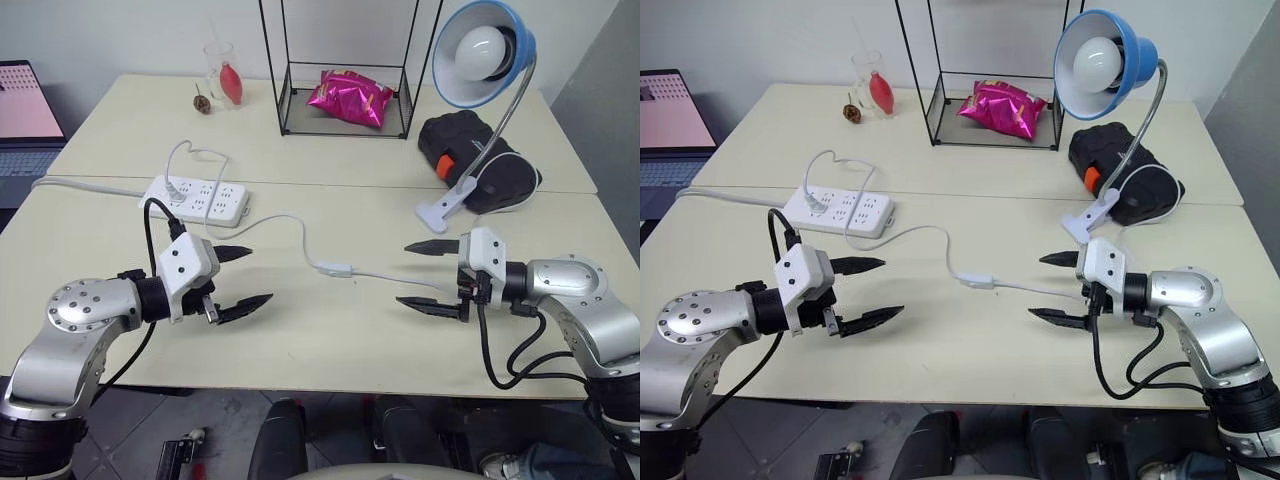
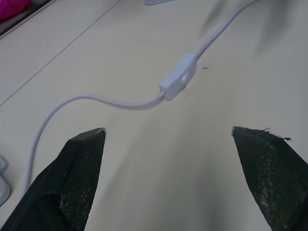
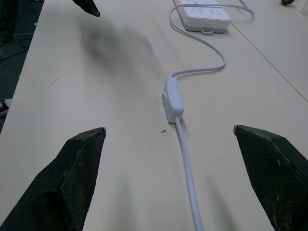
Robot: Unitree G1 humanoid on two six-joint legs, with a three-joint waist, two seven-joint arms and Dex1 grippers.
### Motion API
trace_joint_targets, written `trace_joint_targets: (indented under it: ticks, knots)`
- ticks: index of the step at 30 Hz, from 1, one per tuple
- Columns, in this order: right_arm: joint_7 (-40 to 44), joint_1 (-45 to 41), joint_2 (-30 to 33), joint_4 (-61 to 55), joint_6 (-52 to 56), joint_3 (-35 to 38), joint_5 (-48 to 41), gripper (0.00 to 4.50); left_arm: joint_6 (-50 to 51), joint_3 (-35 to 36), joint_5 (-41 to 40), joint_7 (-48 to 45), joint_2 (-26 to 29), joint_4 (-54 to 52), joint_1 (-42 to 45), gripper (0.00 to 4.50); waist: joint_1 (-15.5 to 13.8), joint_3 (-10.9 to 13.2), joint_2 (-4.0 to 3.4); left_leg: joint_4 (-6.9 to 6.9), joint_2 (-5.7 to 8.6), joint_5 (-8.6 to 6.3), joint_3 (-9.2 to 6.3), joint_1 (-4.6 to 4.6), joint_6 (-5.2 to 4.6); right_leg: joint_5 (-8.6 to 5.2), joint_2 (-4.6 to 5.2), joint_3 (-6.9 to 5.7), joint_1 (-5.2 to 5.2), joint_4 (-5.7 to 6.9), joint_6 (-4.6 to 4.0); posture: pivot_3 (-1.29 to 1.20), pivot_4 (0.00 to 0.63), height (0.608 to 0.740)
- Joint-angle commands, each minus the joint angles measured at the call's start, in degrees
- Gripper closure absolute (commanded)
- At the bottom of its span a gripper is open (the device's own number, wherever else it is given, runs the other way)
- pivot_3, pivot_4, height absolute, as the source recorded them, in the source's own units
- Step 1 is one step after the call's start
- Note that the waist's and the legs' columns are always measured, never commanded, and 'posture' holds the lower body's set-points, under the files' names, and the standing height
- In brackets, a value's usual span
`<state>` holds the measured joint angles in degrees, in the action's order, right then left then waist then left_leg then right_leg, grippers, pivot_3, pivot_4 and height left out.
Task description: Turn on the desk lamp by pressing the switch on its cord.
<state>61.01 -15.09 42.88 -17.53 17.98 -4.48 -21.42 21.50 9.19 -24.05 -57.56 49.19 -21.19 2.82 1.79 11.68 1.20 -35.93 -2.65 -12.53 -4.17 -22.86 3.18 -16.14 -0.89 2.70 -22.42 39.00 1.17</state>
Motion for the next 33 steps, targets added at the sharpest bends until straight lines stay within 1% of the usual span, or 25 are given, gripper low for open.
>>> trace_joint_targets:
  ticks: [1, 5, 9, 13, 20, 27, 29, 33]
  knots:
    - [0.3, -0.7, 0.6, -0.5, -1.2, 1.3, 0.1, 0.02, -0.8, 1.9, -1.5, -0.9, 0.7, -2.8, -0.8, 0.16, 0.0, 0.0, 0.00, 0.00, 0.00, 0.00, 0.00, 0.00, 0.00, 0.00, 0.00, 0.00, 0.00, 0.00, 0.00, 0.00, 0.150, 0.740]
    - [0.4, -0.9, 0.6, -0.4, -1.5, 1.2, 0.2, 0.02, 0.3, 1.5, -0.4, 0.0, 1.3, -3.5, -1.2, 0.16, 0.0, 0.0, 0.00, 0.00, 0.00, 0.00, 0.00, 0.02, 0.00, 0.00, 0.00, 0.00, 0.00, 0.00, -0.01, 0.00, 0.150, 0.740]
    - [0.4, -0.9, 0.5, -0.6, -1.9, 1.1, 0.4, 0.02, -0.9, 2.0, -2.0, -0.1, -0.3, -3.6, -0.7, 0.16, 0.0, 0.0, 0.00, -0.01, 0.00, 0.00, 0.00, 0.01, 0.00, 0.00, 0.00, 0.01, 0.00, 0.00, 0.00, 0.00, 0.150, 0.740]
    - [0.3, -1.5, 0.3, -0.8, -1.5, 0.9, 0.2, 0.02, -1.4, 1.9, -3.3, -2.5, 0.4, -3.2, -1.0, 0.16, 0.0, 0.0, 0.00, -0.01, 0.00, 0.00, 0.00, 0.01, 0.00, 0.00, 0.00, 0.01, 0.00, 0.00, 0.00, 0.00, 0.150, 0.740]
    - [0.8, -2.3, 0.5, -0.2, -1.2, 0.7, 0.1, 0.02, -6.9, 0.0, 0.9, -1.9, -0.4, 1.5, 1.5, 0.16, 0.0, 0.0, 0.00, -0.01, 0.00, 0.00, 0.00, 0.01, 0.00, 0.00, 0.00, -0.01, 0.00, 0.00, 0.00, 0.00, 0.150, 0.740]
    - [-0.4, -1.9, 0.2, -1.0, -0.6, 0.6, 0.4, 0.02, -9.5, -1.3, 1.1, -5.0, 0.5, 3.7, 2.4, 0.16, 0.0, 0.0, 0.00, 0.00, 0.00, 0.00, 0.01, 0.00, 0.00, -0.01, 0.00, -0.01, 0.00, 0.00, -0.02, 0.00, 0.150, 0.740]
    - [-0.8, -2.5, -0.5, -0.8, -0.3, -0.3, 0.8, 0.02, -10.1, -1.6, 1.5, -5.5, 0.3, 4.5, 3.0, 0.16, 0.0, 0.0, 0.00, 0.01, 0.00, 0.00, 0.01, 0.00, 0.00, -0.01, -0.01, -0.01, 0.00, 0.00, -0.02, 0.00, 0.150, 0.740]
    - [-0.4, -5.4, -2.5, 1.6, 1.0, -4.5, 2.6, 0.02, -12.0, -3.0, 3.1, -6.4, 0.3, 6.1, 4.1, 0.16, 0.1, 0.0, 0.00, -0.01, 0.00, 0.00, 0.01, 0.02, 0.00, 0.01, -0.01, 0.00, 0.00, 0.01, 0.01, 0.00, 0.150, 0.740]
